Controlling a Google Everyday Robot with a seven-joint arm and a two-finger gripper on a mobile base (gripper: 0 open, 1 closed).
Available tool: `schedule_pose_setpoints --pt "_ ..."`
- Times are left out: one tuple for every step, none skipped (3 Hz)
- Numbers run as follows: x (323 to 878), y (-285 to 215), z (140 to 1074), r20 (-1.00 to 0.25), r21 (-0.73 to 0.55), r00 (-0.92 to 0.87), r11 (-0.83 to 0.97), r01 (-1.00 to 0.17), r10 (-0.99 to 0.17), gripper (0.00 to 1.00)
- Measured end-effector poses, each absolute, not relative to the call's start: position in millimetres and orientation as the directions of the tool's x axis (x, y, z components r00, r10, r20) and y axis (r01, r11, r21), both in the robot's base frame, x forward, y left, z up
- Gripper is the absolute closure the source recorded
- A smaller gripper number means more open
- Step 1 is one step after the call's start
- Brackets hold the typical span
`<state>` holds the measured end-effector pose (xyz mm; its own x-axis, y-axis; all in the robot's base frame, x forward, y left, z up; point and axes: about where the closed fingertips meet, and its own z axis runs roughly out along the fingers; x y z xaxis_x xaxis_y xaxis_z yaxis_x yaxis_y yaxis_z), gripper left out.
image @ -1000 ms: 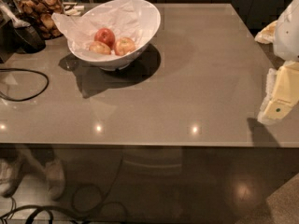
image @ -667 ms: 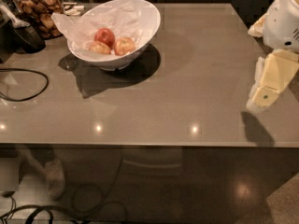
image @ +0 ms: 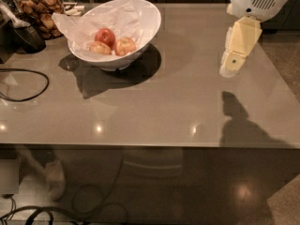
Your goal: Pick apple from white bowl
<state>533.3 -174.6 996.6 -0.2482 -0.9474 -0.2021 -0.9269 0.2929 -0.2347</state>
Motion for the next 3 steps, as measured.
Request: schedule_pose_setpoints --pt "533.3 -174.6 996.6 -0.202 -0.235 -0.248 0.293 -0.927 -0.947 0.0" --pt "557.9 -162.9 1002.5 -0.246 -0.235 -0.235 0.293 -0.927 -0.94 0.0" --pt "590.5 -142.4 1011.3 -0.274 -0.244 -0.197 0.266 -0.933 -0.941 0.0"
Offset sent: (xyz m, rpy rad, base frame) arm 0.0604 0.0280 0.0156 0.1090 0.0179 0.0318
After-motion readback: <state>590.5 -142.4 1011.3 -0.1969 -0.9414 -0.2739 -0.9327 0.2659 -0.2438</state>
